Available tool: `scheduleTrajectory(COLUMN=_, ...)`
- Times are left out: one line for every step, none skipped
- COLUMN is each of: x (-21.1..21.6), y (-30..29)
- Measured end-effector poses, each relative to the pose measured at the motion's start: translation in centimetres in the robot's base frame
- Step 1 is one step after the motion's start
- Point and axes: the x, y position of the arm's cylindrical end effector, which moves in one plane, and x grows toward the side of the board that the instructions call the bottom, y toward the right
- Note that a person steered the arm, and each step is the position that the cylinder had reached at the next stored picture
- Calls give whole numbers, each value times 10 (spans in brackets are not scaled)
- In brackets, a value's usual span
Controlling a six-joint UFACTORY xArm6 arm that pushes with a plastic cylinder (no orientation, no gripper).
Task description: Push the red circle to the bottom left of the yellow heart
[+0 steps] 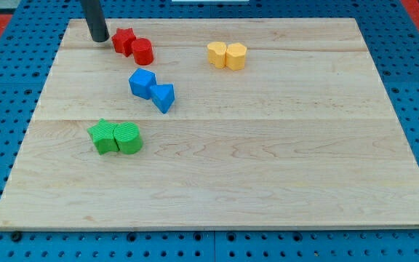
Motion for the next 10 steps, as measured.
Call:
scheduleTrajectory(x=0, y=0)
scheduleTrajectory(x=1, y=0)
scheduleTrajectory(x=4, y=16)
scheduleTrajectory(x=6, y=37)
scheduleTrajectory(x=7, y=37)
scheduleTrajectory(x=17, y=44)
scheduleTrajectory(x=19, y=41)
scheduleTrajectory(x=31, y=35)
scheduleTrajectory(x=50, y=54)
scheduleTrajectory(x=50, y=129)
